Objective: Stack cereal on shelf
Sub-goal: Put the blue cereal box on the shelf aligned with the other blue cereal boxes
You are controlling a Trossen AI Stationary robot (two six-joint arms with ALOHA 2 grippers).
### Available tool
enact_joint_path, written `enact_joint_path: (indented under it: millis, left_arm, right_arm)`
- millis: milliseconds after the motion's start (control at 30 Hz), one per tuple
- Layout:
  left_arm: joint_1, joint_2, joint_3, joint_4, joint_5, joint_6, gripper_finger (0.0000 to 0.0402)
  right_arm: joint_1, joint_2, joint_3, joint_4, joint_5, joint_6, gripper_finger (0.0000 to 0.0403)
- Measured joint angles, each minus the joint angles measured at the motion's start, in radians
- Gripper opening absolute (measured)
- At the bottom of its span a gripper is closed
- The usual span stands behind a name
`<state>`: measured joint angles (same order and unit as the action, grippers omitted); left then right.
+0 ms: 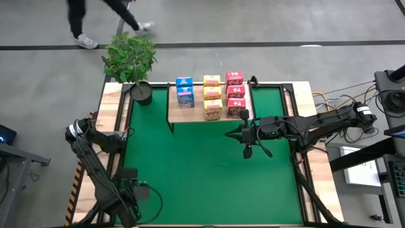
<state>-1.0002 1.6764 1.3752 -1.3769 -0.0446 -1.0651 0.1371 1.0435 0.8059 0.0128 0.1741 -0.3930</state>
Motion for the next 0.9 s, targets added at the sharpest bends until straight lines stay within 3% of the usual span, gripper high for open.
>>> enact_joint_path:
  millis: [167, 333, 900]
  left_arm:
    - [0.054, -0.002, 0.062, 0.001, -0.075, 0.079, 0.0120]
    - [0.181, -0.002, 0.137, 0.001, -0.128, 0.265, 0.0119]
    - [0.751, -0.004, 0.479, -0.113, -0.131, 1.012, 0.0119]
  right_arm:
    - [0.000, 0.000, 0.000, 0.000, 0.000, 0.001, 0.0009]
    - [0.000, 0.000, 0.000, -0.001, 0.001, 0.010, 0.0009]
    - [0.000, 0.000, 0.000, -0.113, 0.001, 0.119, 0.0009]
